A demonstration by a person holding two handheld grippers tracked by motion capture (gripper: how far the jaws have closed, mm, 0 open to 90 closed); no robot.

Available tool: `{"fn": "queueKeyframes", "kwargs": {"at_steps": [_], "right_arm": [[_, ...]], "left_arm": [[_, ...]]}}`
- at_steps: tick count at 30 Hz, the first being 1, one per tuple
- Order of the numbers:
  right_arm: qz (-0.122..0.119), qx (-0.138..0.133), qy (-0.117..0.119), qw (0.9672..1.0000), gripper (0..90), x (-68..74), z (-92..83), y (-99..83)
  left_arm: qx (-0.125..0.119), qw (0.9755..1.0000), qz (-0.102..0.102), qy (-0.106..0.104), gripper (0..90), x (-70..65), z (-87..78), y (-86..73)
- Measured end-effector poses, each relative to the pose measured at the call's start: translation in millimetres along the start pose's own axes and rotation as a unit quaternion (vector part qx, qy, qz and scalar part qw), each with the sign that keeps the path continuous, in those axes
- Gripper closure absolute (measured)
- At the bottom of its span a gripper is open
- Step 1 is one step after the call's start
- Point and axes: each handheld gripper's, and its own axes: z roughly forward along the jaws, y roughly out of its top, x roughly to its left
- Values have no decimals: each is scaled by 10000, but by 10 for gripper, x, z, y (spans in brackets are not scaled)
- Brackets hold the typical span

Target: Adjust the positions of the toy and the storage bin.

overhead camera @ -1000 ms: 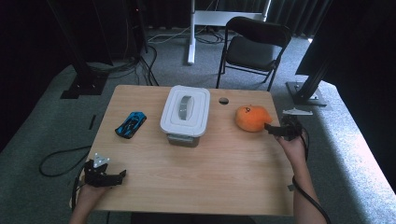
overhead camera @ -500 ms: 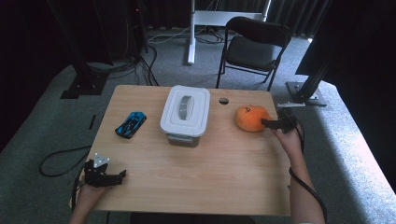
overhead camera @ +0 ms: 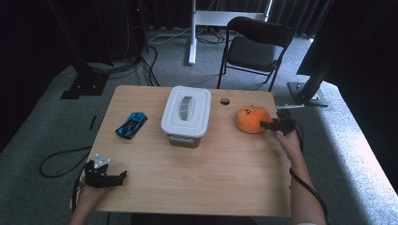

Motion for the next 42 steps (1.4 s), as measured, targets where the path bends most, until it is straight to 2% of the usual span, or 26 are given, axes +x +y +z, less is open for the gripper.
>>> {"fn": "queueKeyframes", "kwargs": {"at_steps": [7,10,12,13,16,20,23,26,28,29,33,36,40,41,42], "right_arm": [[-294,161,-73,9994,469,126,-65,-142],[-423,94,-28,9991,604,184,-127,-197],[-456,108,-5,9989,625,199,-137,-208],[-644,58,-183,9977,677,250,-144,-217],[-664,58,-255,9974,722,293,-123,-206],[-647,65,-225,9976,783,398,-108,-204],[-703,122,-311,9970,795,475,-105,-221],[-608,146,-370,9974,807,584,-119,-263],[-600,128,-383,9974,807,605,-126,-274],[-581,119,-339,9977,806,669,-154,-308],[-622,57,-301,9976,806,773,-206,-381],[-556,69,-275,9980,805,842,-249,-443],[-542,41,-153,9984,804,913,-299,-510],[-544,39,-30,9985,803,960,-317,-549],[-526,58,-2,9986,801,988,-323,-570]], "left_arm": [[1,10000,0,0,4,0,0,0],[2,10000,-9,8,4,-2,-1,-1],[2,10000,-11,9,4,-2,-1,-1],[1,10000,-13,11,4,-3,-1,-1],[1,10000,-22,18,4,-5,-1,-1],[2,10000,-21,19,4,-4,-1,-1],[1,10000,-22,19,4,-5,-1,-1],[2,10000,-21,20,4,-5,-1,-1],[2,10000,-21,19,4,-5,-1,-1],[4,10000,-17,19,4,-4,-2,-1],[2,10000,-21,19,4,-5,-1,-1],[2,10000,-22,19,4,-5,-1,-1],[3,10000,-22,21,4,-5,-2,-1],[2,10000,-23,20,4,-5,-2,-1],[3,10000,-23,21,4,-5,-2,-1]]}}
